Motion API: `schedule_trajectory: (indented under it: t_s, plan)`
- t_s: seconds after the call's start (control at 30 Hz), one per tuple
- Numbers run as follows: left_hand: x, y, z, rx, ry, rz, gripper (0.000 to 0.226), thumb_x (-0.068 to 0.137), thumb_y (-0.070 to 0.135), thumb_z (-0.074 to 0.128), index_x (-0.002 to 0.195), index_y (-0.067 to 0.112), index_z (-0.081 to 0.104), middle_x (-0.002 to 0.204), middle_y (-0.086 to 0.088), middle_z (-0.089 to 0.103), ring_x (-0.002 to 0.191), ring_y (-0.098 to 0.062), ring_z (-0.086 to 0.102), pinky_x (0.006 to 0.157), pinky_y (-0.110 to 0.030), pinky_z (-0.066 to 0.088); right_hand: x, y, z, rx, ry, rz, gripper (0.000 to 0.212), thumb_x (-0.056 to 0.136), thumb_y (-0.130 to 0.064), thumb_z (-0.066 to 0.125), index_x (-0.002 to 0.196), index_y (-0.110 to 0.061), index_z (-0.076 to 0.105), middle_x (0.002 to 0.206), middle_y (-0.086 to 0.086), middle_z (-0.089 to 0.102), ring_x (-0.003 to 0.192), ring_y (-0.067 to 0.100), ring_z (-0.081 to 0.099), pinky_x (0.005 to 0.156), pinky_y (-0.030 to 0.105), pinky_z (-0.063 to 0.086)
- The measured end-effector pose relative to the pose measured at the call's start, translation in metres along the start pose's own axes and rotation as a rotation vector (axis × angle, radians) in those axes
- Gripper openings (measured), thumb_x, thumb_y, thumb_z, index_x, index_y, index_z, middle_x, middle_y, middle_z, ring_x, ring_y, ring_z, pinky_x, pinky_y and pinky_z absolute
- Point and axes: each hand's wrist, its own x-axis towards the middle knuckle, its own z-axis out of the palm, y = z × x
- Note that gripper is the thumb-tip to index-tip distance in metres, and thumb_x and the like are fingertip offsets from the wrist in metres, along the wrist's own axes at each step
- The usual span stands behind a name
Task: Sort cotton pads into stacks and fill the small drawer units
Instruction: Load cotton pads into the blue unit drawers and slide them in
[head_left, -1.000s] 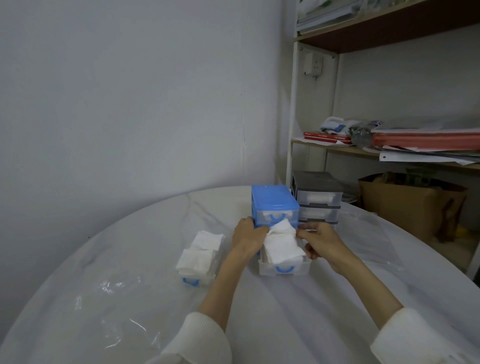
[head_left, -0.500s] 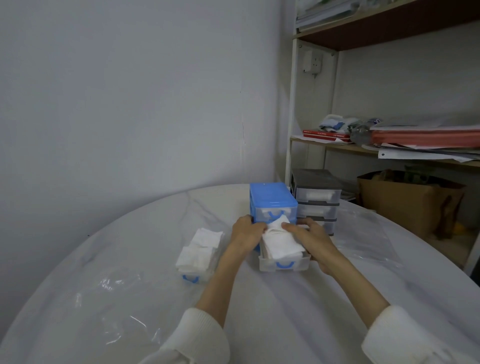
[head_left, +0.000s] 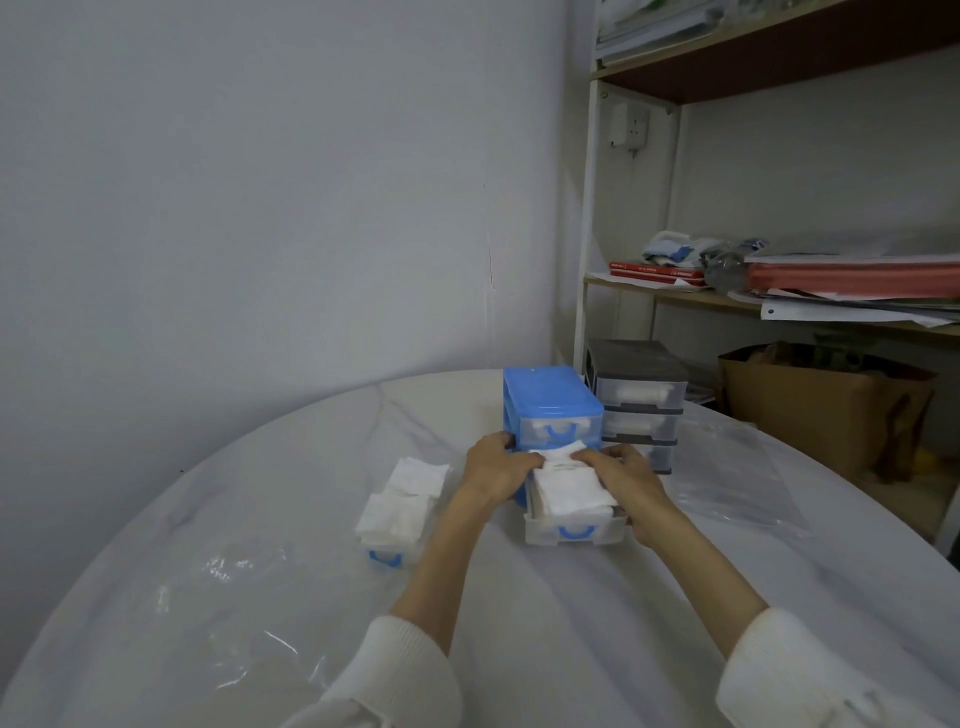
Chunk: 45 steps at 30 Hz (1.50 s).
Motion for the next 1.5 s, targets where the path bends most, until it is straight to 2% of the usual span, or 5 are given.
schedule_trajectory:
  t_s: [0.47, 0.63, 0.8, 1.0, 1.5]
  plan:
    - [0.003, -0.008, 0.011, 0.069, 0.22, 0.084, 0.034, 0.086, 0.016, 0.063, 0.118, 0.005, 0.06, 0.119, -0.009, 0.063, 0.105, -0.023, 0.059, 0.077, -0.021, 0.041, 0.01, -0.004, -0.003, 0.001, -0.164, 0.005, 0.048, 0.091, -0.025, 0.057, 0.136, -0.013, 0.043, 0.126, 0.01, 0.057, 0.103, 0.024, 0.059, 0.077, 0.03, 0.048]
    - [0.0, 0.0, 0.004, -0.088, 0.038, -0.003, 0.05, 0.087, 0.015, 0.061, 0.132, 0.009, 0.041, 0.127, -0.006, 0.054, 0.106, -0.02, 0.053, 0.088, -0.033, 0.047, 0.001, -0.007, -0.02, 0.2, -0.354, -0.001, 0.054, 0.084, -0.022, 0.067, 0.125, -0.025, 0.032, 0.107, 0.002, 0.056, 0.089, 0.018, 0.06, 0.067, 0.032, 0.053]
    - [-0.014, 0.008, -0.005, -0.273, -0.177, 0.011, 0.079, 0.09, 0.029, 0.06, 0.144, 0.027, 0.004, 0.133, 0.002, 0.044, 0.11, -0.013, 0.043, 0.089, -0.029, 0.032, -0.015, 0.0, -0.048, -0.061, -0.65, -0.209, 0.105, 0.052, -0.033, 0.085, 0.131, -0.038, 0.017, 0.128, -0.015, 0.037, 0.116, 0.011, 0.051, 0.086, 0.026, 0.052]
    - [-0.021, -0.014, -0.009, -0.025, -0.432, 0.258, 0.126, 0.071, -0.002, 0.077, 0.139, 0.029, -0.023, 0.134, 0.018, 0.03, 0.12, 0.0, 0.036, 0.097, -0.015, 0.035, -0.019, 0.003, -0.053, -0.29, -0.63, -0.393, 0.081, 0.069, -0.006, 0.081, 0.129, -0.032, 0.033, 0.126, -0.017, 0.039, 0.107, 0.002, 0.05, 0.081, 0.011, 0.046]
    - [-0.023, -0.034, 0.001, 0.273, -0.154, 0.46, 0.061, 0.068, 0.015, 0.078, 0.119, 0.018, 0.045, 0.128, -0.003, 0.039, 0.109, -0.013, 0.044, 0.074, 0.001, 0.036, -0.018, 0.014, -0.046, -0.301, -0.417, -0.541, 0.049, 0.076, -0.026, 0.076, 0.109, -0.047, 0.046, 0.122, -0.021, 0.045, 0.106, -0.005, 0.049, 0.08, 0.009, 0.046]
